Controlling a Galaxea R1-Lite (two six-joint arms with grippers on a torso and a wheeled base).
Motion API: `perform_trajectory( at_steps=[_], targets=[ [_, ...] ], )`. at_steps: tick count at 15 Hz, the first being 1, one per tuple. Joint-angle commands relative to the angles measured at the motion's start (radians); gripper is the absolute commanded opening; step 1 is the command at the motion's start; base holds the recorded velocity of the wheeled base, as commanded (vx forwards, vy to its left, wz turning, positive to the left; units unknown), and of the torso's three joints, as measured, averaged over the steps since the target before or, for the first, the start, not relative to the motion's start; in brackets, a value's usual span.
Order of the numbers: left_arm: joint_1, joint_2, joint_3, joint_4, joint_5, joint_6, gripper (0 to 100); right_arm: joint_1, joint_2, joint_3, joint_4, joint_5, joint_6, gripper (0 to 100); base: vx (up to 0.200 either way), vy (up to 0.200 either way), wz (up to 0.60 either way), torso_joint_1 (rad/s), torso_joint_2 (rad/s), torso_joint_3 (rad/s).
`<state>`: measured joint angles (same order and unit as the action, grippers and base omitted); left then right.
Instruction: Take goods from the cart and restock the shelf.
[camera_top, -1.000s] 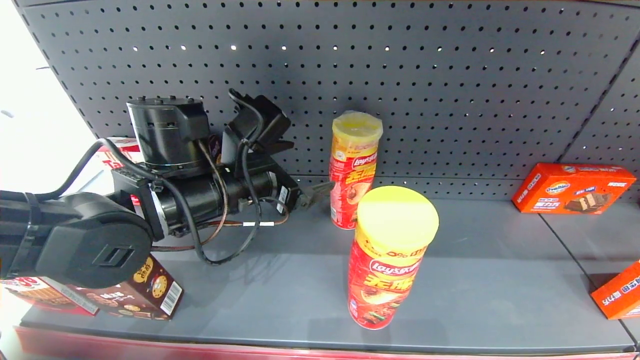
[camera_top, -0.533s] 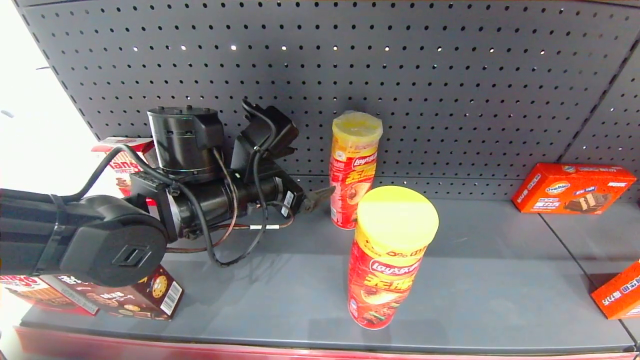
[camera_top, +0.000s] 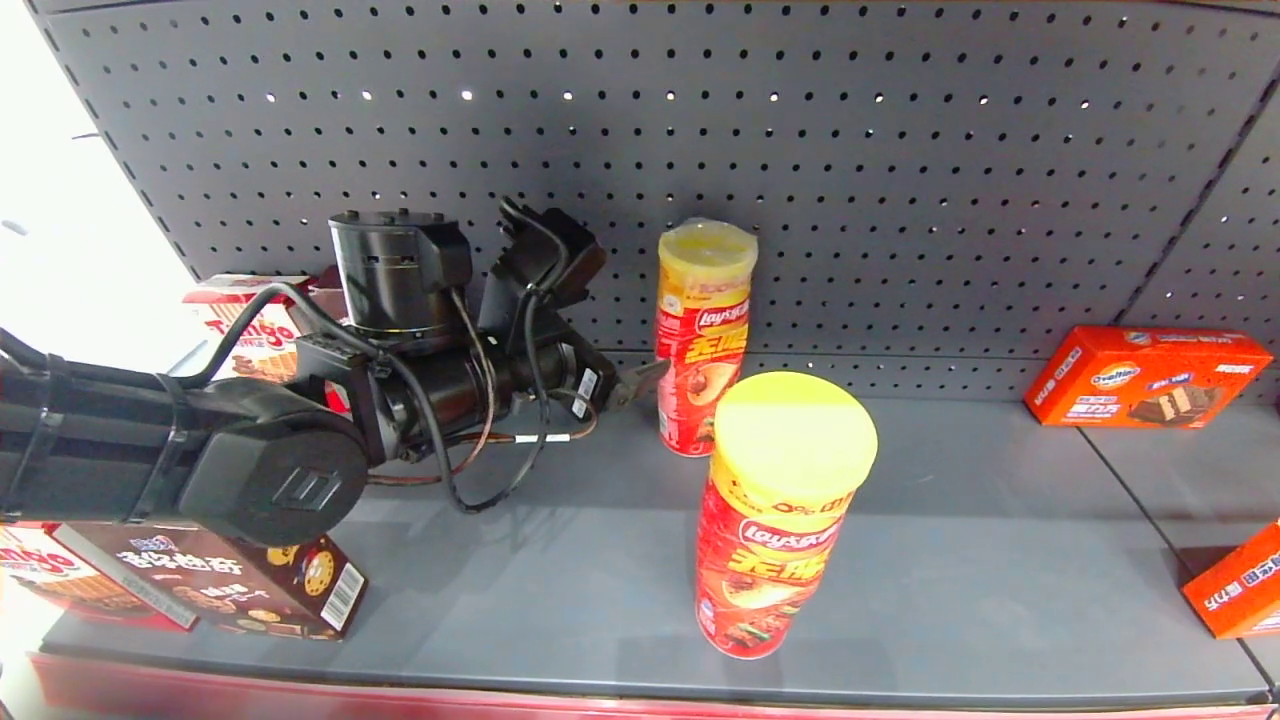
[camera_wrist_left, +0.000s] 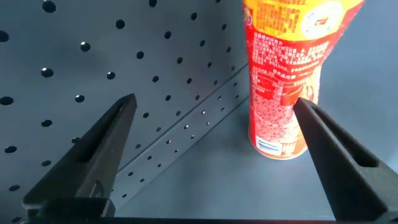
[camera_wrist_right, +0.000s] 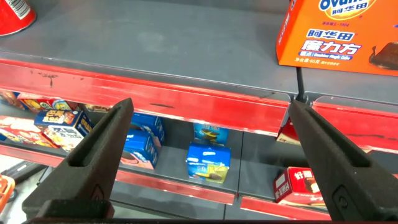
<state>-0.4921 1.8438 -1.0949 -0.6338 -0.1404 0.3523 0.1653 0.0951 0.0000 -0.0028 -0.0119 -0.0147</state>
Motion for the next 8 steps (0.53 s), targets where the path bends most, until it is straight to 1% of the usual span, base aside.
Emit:
perform_trajectory(
  at_steps=[1, 6, 8],
  targets=[
    [0.003, 0.015, -0.008, -0.001, 0.002, -0.001, 100, 0.000, 0.002, 0.000, 0.000, 0.000, -0.001, 100, 0.000, 0.000, 0.00, 0.000, 0.00, 0.000],
    [0.009, 0.017, -0.013, -0.001, 0.016, -0.001, 100, 0.000, 0.002, 0.000, 0.000, 0.000, -0.001, 100, 0.000, 0.000, 0.00, 0.000, 0.00, 0.000],
    [0.020, 0.018, -0.019, -0.001, 0.024, -0.001, 100, 0.000, 0.002, 0.000, 0.000, 0.000, -0.001, 100, 0.000, 0.000, 0.00, 0.000, 0.00, 0.000]
  ],
)
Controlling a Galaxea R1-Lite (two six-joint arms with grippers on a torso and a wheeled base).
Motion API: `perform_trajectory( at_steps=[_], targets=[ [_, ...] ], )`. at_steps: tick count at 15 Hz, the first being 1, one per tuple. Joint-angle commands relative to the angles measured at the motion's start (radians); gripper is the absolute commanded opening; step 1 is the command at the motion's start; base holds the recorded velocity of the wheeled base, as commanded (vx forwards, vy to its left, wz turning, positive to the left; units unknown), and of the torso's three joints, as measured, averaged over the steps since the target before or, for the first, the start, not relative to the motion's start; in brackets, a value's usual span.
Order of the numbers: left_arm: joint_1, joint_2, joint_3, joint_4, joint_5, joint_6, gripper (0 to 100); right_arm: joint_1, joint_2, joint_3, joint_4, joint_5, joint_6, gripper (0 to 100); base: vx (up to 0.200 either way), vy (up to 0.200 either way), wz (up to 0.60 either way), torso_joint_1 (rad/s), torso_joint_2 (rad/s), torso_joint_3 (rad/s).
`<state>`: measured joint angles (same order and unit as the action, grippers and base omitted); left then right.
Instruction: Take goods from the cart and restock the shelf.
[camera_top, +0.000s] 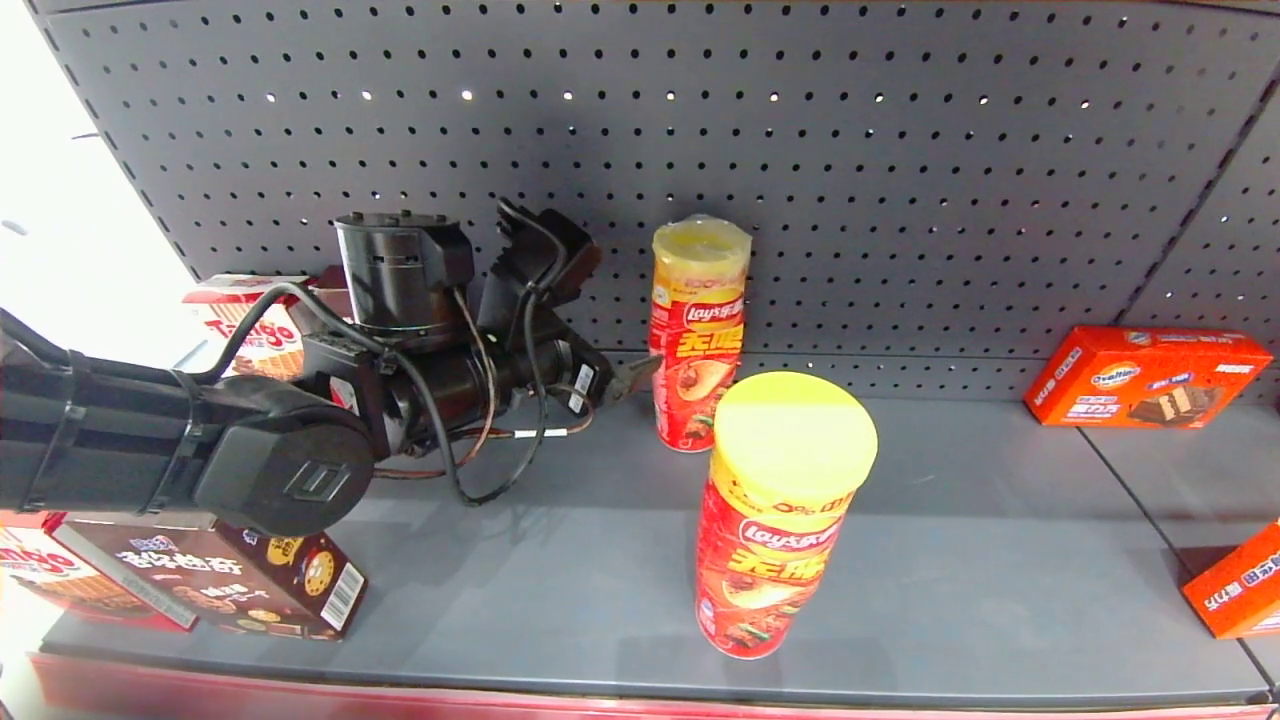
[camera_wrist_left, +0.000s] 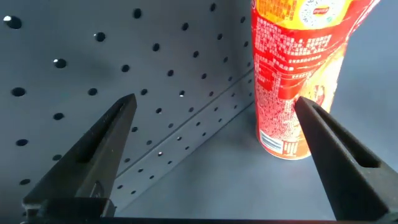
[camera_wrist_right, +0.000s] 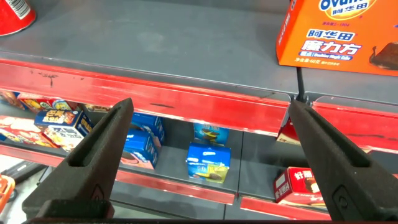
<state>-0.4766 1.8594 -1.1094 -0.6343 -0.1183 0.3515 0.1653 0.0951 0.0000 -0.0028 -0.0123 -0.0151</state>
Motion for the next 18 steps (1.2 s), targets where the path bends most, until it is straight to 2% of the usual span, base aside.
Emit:
perform_trajectory(
  at_steps=[1, 12, 18],
  targets=[
    [0.006, 0.003, -0.009, 0.001, 0.003, 0.000, 100, 0.000, 0.002, 0.000, 0.000, 0.000, 0.000, 100, 0.000, 0.000, 0.00, 0.000, 0.00, 0.000],
    [0.013, 0.017, -0.023, -0.001, 0.039, 0.000, 100, 0.000, 0.002, 0.000, 0.000, 0.000, 0.000, 100, 0.000, 0.000, 0.00, 0.000, 0.00, 0.000],
    [0.009, -0.042, 0.028, -0.007, 0.126, 0.001, 100, 0.000, 0.002, 0.000, 0.000, 0.000, 0.000, 100, 0.000, 0.000, 0.00, 0.000, 0.00, 0.000]
  ],
)
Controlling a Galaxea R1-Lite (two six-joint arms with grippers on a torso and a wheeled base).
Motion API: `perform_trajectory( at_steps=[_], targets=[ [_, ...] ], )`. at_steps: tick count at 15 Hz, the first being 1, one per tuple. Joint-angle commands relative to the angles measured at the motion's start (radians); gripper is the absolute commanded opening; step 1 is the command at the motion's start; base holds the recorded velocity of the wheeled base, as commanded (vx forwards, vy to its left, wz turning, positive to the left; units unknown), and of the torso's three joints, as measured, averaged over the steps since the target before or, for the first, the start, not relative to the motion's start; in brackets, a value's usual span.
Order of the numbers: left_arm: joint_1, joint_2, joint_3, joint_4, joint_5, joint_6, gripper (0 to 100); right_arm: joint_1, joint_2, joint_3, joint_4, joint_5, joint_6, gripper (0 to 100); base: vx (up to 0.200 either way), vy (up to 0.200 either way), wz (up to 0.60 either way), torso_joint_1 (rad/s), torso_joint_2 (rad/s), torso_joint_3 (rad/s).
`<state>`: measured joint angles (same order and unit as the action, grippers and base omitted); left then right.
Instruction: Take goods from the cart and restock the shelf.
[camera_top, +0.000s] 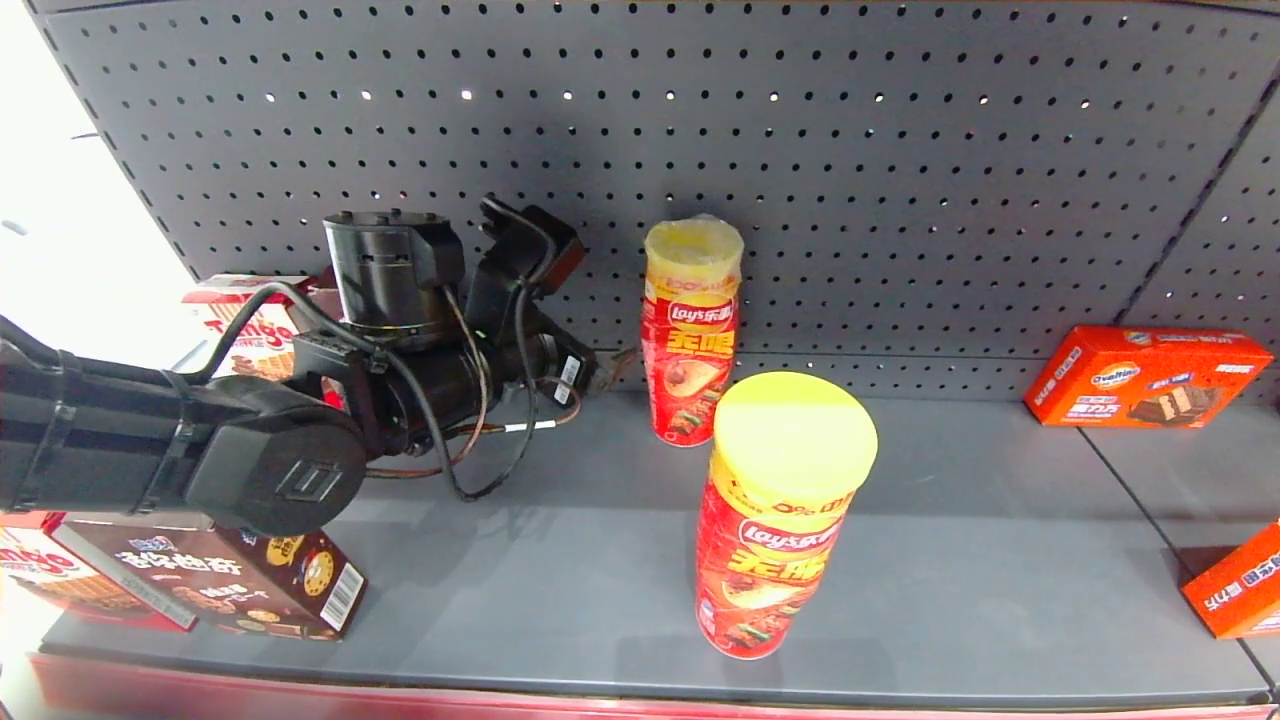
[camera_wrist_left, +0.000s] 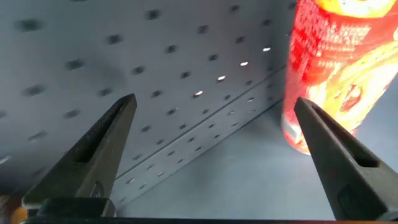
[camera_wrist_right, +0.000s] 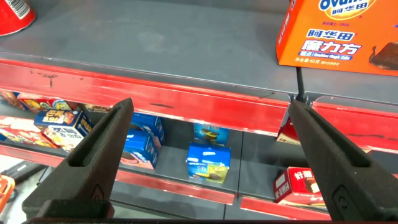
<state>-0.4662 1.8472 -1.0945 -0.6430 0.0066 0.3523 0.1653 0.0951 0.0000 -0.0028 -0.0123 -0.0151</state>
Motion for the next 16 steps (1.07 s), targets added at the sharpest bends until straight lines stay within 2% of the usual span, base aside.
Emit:
perform_trajectory(
  at_steps=[1, 3, 5, 7, 8, 11, 13, 16],
  targets=[
    [-0.008, -0.048, 0.030, 0.005, 0.047, 0.000, 100, 0.000, 0.002, 0.000, 0.000, 0.000, 0.000, 100, 0.000, 0.000, 0.00, 0.000, 0.00, 0.000],
    [-0.034, -0.077, 0.048, 0.008, 0.174, -0.001, 100, 0.000, 0.002, 0.000, 0.000, 0.000, 0.000, 100, 0.000, 0.000, 0.00, 0.000, 0.00, 0.000],
    [-0.045, -0.082, 0.090, 0.006, 0.237, 0.002, 100, 0.000, 0.002, 0.000, 0.000, 0.000, 0.000, 100, 0.000, 0.000, 0.00, 0.000, 0.00, 0.000],
    [-0.078, -0.080, 0.120, 0.006, 0.306, 0.004, 100, 0.000, 0.002, 0.000, 0.000, 0.000, 0.000, 100, 0.000, 0.000, 0.00, 0.000, 0.00, 0.000],
    [-0.088, -0.079, 0.130, 0.008, 0.325, 0.004, 100, 0.000, 0.002, 0.000, 0.000, 0.000, 0.000, 100, 0.000, 0.000, 0.00, 0.000, 0.00, 0.000],
    [-0.098, -0.043, 0.136, -0.004, 0.340, 0.063, 100, 0.000, 0.002, 0.000, 0.000, 0.000, 0.000, 100, 0.000, 0.000, 0.00, 0.000, 0.00, 0.000],
    [-0.095, 0.003, 0.081, -0.004, 0.371, 0.063, 100, 0.000, 0.002, 0.000, 0.000, 0.000, 0.000, 100, 0.000, 0.000, 0.00, 0.000, 0.00, 0.000],
    [-0.092, 0.053, 0.010, -0.007, 0.375, 0.056, 100, 0.000, 0.002, 0.000, 0.000, 0.000, 0.000, 100, 0.000, 0.000, 0.00, 0.000, 0.00, 0.000]
  ],
)
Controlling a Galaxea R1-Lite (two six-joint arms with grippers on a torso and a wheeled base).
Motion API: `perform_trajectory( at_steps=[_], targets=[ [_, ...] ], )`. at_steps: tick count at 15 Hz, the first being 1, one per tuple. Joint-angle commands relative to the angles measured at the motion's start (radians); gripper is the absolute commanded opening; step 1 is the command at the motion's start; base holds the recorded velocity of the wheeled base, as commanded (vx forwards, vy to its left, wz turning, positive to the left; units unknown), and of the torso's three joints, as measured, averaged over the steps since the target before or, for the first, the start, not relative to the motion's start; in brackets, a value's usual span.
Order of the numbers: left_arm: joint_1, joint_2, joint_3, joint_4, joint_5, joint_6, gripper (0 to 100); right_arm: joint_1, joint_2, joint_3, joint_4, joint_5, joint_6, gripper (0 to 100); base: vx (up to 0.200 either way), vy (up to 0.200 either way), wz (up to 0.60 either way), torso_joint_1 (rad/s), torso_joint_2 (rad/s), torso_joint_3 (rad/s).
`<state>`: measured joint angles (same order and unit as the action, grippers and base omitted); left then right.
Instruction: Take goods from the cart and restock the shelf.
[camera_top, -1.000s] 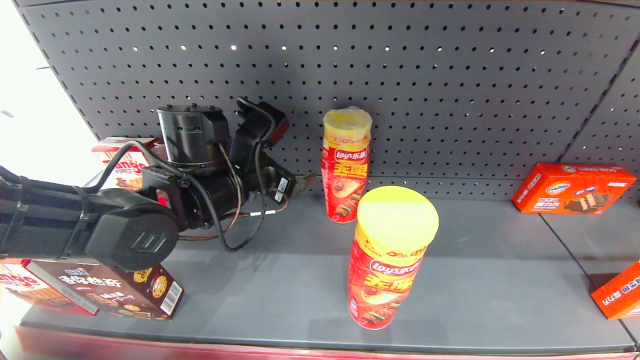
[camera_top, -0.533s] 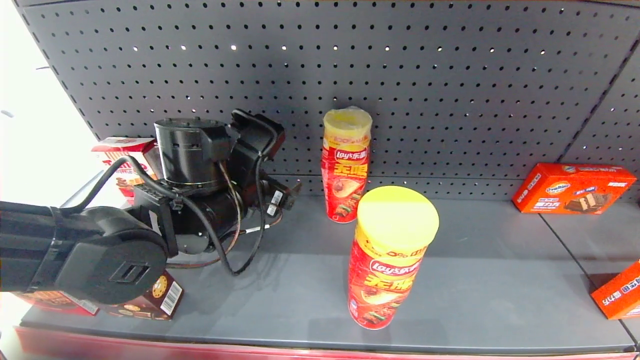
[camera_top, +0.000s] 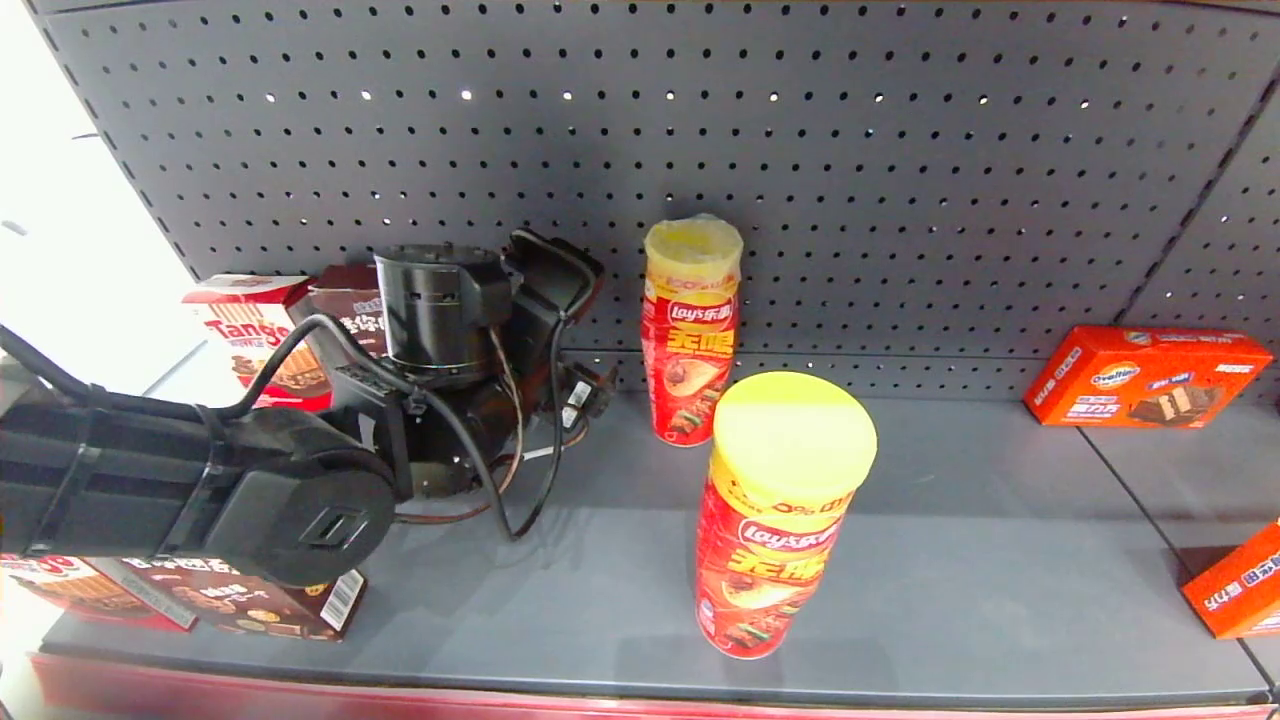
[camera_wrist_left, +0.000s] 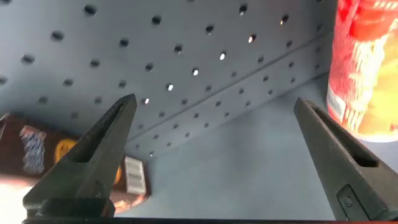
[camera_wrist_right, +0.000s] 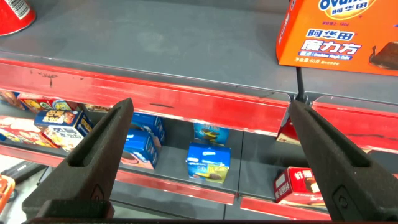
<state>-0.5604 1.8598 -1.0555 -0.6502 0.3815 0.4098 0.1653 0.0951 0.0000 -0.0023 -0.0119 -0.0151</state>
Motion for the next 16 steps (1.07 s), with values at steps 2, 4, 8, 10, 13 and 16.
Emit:
perform_trajectory(
  at_steps=[2, 4, 8, 10, 13, 16],
  targets=[
    [-0.001, 0.056, -0.054, -0.002, -0.003, -0.002, 100, 0.000, 0.002, 0.000, -0.001, 0.000, 0.000, 100, 0.000, 0.000, 0.00, 0.000, 0.00, 0.000],
    [-0.007, 0.064, -0.060, -0.002, -0.006, -0.005, 100, 0.000, 0.002, 0.000, -0.001, 0.000, 0.000, 100, 0.000, 0.000, 0.00, 0.000, 0.00, 0.000],
    [-0.022, 0.088, -0.075, -0.003, -0.010, -0.005, 100, 0.000, 0.002, 0.000, -0.001, 0.000, 0.000, 100, 0.000, 0.000, 0.00, 0.000, 0.00, 0.000],
    [-0.026, 0.105, -0.100, -0.002, -0.018, -0.006, 100, 0.000, 0.002, 0.000, -0.001, 0.000, 0.000, 100, 0.000, 0.000, 0.00, 0.000, 0.00, 0.000],
    [-0.032, 0.125, -0.126, -0.002, -0.019, -0.006, 100, 0.000, 0.002, 0.000, -0.001, 0.000, 0.000, 100, 0.000, 0.000, 0.00, 0.000, 0.00, 0.000],
    [-0.045, 0.131, -0.136, 0.000, -0.019, -0.006, 100, 0.000, 0.002, 0.000, -0.001, 0.000, 0.000, 100, 0.000, 0.000, 0.00, 0.000, 0.00, 0.000]
  ],
)
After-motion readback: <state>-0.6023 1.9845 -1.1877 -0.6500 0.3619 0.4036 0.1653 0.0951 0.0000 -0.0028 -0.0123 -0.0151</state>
